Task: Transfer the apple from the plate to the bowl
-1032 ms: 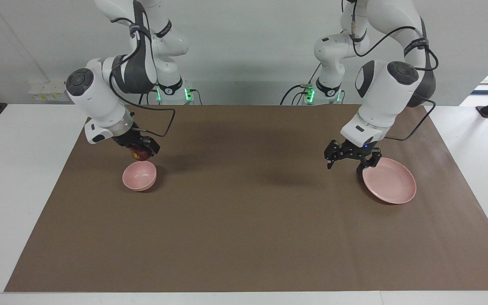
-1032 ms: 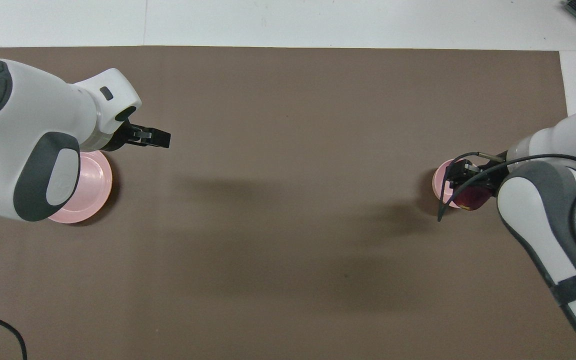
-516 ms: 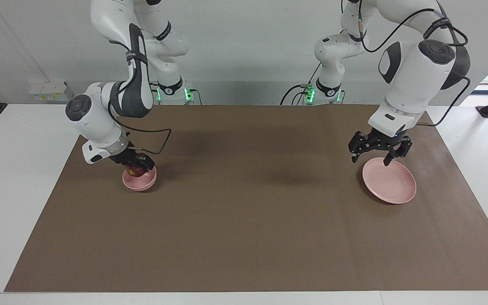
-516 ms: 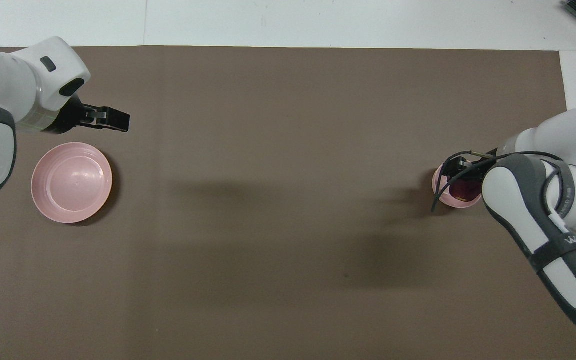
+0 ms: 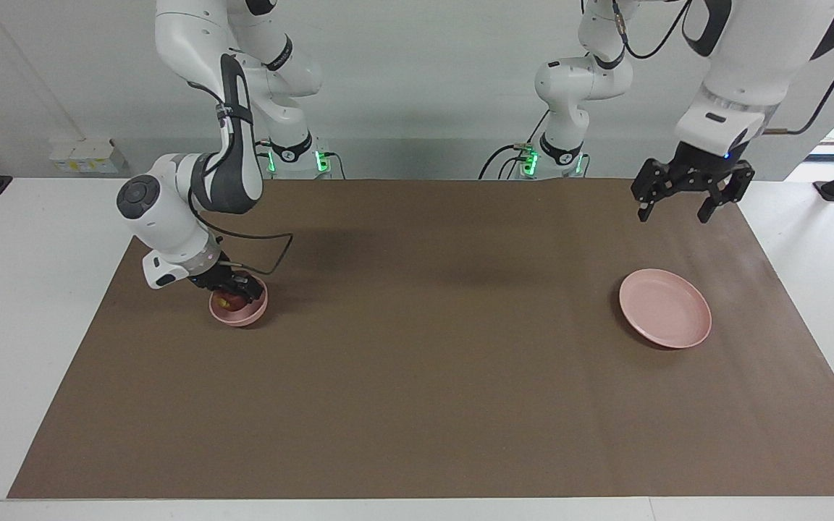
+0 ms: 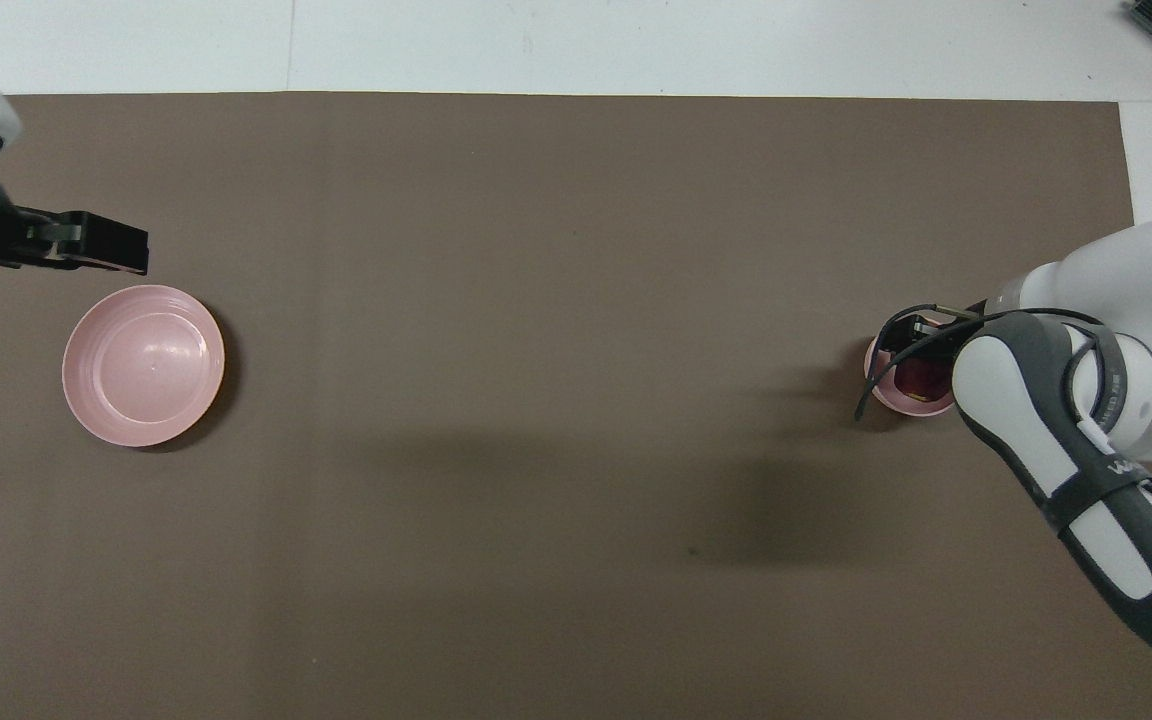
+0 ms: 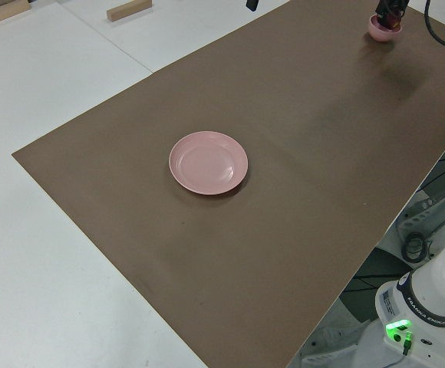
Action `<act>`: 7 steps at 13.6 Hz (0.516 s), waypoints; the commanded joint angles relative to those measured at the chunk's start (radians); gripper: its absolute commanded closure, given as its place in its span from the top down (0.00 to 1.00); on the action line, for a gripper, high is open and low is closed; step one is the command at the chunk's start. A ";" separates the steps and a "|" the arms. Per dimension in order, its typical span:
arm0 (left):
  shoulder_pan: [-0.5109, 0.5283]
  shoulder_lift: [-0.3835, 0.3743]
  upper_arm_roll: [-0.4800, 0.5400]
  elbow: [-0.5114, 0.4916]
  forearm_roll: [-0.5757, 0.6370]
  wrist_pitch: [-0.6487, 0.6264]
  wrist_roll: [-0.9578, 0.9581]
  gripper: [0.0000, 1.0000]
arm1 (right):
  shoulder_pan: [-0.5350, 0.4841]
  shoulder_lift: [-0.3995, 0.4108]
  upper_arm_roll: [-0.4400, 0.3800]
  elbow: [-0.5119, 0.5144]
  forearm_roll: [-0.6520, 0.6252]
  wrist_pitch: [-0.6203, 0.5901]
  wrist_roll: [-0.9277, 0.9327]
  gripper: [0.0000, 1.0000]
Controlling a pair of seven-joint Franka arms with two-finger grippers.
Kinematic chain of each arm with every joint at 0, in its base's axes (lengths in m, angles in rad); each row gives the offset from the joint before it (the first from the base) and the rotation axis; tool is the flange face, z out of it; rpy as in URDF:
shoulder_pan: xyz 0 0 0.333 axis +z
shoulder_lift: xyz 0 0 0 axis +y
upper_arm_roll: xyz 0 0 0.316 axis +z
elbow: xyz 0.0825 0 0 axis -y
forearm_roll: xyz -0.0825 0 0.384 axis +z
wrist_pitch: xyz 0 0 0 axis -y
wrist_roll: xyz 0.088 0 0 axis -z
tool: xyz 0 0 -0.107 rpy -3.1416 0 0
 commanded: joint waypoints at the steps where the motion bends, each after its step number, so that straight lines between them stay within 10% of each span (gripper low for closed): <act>1: -0.067 -0.080 0.062 -0.046 -0.027 -0.081 0.041 1.00 | -0.017 0.002 0.013 -0.011 -0.014 0.030 -0.014 0.55; 4: -0.085 -0.087 0.073 -0.054 -0.027 -0.121 0.034 1.00 | -0.017 0.011 0.013 -0.009 -0.014 0.036 -0.011 1.00; 7: -0.122 -0.069 0.139 -0.039 -0.035 -0.136 0.041 1.00 | -0.017 0.011 0.013 -0.001 -0.013 0.018 -0.012 1.00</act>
